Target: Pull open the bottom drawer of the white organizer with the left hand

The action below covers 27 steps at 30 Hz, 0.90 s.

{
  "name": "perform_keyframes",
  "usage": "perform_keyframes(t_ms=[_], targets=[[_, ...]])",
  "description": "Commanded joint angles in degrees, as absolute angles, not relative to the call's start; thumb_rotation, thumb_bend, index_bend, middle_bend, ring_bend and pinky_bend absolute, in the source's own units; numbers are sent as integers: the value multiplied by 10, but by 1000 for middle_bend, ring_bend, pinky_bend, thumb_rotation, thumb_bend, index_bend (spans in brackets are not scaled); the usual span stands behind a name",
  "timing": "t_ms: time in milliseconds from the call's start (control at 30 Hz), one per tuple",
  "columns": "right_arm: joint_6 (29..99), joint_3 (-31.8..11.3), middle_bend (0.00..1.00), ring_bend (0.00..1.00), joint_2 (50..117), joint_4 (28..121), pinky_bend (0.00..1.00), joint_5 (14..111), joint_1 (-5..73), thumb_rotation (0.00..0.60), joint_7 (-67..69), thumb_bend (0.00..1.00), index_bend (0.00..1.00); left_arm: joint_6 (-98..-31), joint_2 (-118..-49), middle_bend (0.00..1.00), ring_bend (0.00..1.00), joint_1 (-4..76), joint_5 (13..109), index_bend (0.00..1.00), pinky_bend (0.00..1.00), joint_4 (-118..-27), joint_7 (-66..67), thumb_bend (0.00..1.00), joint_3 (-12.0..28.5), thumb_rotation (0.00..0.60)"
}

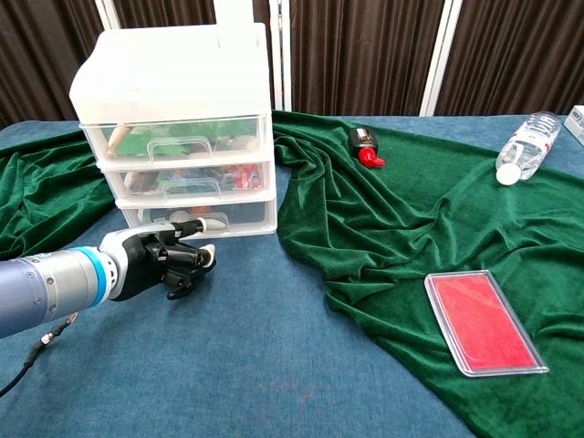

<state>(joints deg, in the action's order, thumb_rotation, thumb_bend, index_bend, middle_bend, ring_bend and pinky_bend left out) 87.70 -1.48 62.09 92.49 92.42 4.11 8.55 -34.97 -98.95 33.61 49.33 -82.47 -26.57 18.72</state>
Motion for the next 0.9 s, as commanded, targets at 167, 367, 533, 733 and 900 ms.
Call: perform_keyframes(t_ms=[167, 367, 533, 733, 900], targets=[[876, -15, 0, 0, 621, 925, 0, 924, 41, 600, 85, 52, 8, -340, -994, 808, 735, 341, 490, 77, 788, -816, -272, 704, 189, 600], [875, -14, 0, 0, 622, 925, 0, 924, 42, 600, 83, 52, 8, -321, -990, 808, 735, 345, 489, 226, 788, -817, -281, 706, 190, 600], [875, -14, 0, 0, 623, 925, 0, 925, 42, 600, 82, 52, 8, -320, -987, 808, 735, 339, 500, 243, 788, -825, -286, 707, 185, 600], [877, -15, 0, 0, 622, 925, 0, 924, 41, 600, 84, 52, 8, -321, -976, 808, 735, 325, 528, 243, 788, -847, -295, 707, 173, 600], [879, -14, 0, 0, 621, 926, 0, 926, 40, 600, 84, 52, 8, -324, -970, 808, 735, 311, 547, 243, 788, -857, -308, 708, 164, 600]])
